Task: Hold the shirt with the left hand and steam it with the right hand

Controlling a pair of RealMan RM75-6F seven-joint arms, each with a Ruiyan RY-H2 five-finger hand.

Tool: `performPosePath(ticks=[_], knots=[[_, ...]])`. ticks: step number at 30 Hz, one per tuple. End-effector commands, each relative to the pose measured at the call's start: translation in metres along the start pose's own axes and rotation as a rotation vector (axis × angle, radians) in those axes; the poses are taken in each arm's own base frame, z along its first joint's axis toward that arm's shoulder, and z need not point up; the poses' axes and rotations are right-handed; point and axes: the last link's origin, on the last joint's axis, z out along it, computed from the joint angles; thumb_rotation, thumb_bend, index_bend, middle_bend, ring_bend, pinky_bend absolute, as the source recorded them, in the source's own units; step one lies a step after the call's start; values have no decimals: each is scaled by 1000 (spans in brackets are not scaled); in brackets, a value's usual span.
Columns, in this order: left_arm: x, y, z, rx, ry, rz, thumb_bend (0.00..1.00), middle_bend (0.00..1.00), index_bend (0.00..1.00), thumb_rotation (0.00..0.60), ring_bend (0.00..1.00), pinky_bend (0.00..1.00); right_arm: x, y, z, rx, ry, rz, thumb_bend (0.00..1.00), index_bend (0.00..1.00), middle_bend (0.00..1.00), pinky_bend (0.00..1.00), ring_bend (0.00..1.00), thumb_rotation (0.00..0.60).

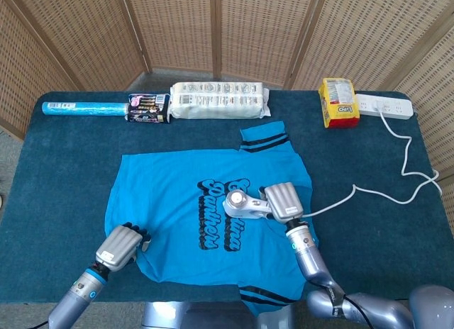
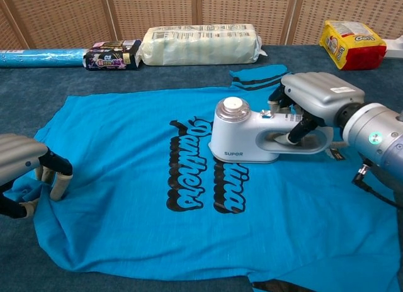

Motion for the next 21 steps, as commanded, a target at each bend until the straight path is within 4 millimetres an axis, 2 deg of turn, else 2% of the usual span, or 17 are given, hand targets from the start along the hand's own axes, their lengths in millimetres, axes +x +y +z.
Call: performPosePath(ticks=[1,7,21], knots=[[0,-1,-1,3,1,-1,427,606,643,600,515,434,0,-1,0,0,-3,-2,307,718,763,829,842,600],[0,-1,-2,3,1,0,426,606,643,600,515,434,-1,5,-3,-14,-6,-7,307,718,763,828,842,600],[0,3,-2,-9,5,-1,427,606,642,600,514,434,-4,32,-19,-68,-20,-28,307,718,763,827,841,600]])
